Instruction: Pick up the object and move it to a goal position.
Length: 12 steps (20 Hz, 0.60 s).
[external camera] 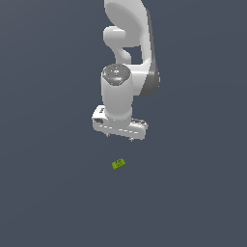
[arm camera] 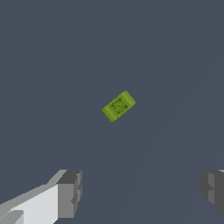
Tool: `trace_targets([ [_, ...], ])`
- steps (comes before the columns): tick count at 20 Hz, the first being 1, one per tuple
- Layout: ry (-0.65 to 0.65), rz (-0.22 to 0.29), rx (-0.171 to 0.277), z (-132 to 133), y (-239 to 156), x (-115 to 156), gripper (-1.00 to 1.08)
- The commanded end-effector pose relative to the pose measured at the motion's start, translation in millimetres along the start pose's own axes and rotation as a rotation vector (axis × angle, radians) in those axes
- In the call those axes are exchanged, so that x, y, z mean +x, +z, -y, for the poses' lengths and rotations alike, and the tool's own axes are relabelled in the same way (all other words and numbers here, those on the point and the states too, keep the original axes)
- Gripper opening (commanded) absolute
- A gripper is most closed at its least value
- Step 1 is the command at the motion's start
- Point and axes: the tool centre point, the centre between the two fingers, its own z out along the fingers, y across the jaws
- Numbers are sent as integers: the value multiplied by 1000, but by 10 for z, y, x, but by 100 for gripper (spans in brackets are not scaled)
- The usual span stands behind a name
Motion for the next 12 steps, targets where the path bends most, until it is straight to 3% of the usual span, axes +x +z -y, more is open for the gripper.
trace_targets([
  [1, 71, 2, 2, 6, 73, 54, 100],
  [12, 391, 8, 5, 30, 413, 283, 100],
])
